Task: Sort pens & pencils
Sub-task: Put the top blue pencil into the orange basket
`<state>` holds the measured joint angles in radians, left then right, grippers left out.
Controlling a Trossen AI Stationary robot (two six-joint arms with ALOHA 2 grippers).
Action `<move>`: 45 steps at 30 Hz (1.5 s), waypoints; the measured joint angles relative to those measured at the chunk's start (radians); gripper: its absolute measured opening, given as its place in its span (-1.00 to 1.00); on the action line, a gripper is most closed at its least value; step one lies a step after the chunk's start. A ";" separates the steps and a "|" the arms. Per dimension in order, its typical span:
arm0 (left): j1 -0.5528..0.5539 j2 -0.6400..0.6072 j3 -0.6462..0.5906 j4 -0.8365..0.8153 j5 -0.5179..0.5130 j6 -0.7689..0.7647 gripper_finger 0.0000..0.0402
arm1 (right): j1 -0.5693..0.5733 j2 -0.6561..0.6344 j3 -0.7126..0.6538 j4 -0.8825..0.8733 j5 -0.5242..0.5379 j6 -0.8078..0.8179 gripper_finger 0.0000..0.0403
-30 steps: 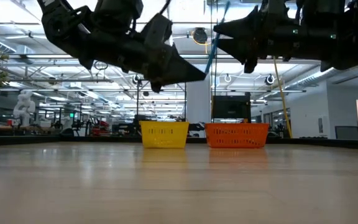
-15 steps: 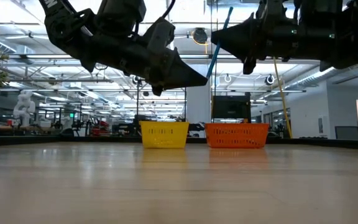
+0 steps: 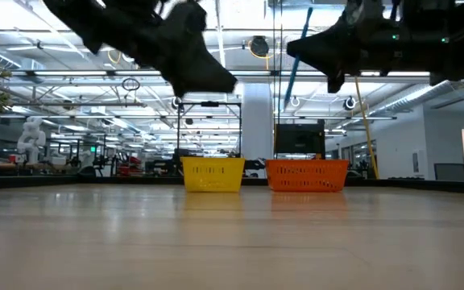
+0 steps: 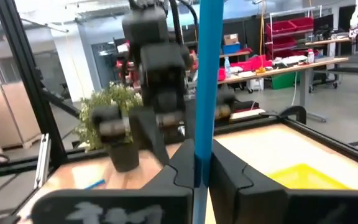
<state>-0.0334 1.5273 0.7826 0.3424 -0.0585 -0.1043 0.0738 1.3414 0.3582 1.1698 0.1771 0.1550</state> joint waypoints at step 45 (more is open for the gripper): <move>-0.090 -0.684 -0.546 0.325 -0.221 0.081 -0.27 | -0.140 -0.151 0.238 -0.827 0.242 -0.166 -0.95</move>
<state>-0.1238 0.8429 0.2371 0.6674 -0.2790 -0.0231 -0.0665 1.1905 0.5965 0.3424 0.4189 -0.0114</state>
